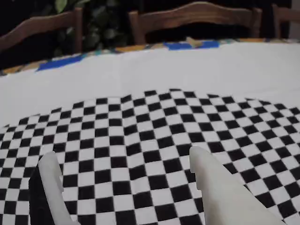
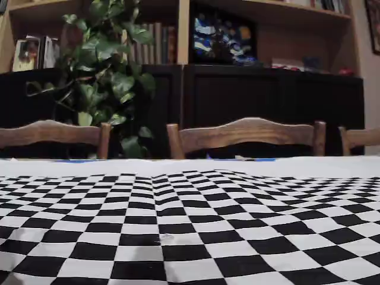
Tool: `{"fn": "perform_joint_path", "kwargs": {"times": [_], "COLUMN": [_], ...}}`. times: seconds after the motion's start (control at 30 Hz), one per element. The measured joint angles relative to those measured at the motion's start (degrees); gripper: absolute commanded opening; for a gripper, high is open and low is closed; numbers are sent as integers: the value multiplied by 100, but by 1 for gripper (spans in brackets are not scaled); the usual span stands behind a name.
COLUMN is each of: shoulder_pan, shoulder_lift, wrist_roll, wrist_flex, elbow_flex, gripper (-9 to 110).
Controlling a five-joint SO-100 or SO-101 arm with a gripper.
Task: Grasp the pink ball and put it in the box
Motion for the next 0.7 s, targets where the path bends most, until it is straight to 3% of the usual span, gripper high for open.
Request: {"fn": "perform_joint_path", "kwargs": {"times": [0.7], "shoulder_pan": [1564], "shoulder_lift": [-105], "wrist_roll": [0], "wrist_flex": [-290], "elbow_flex": [0], "gripper": [33]}}
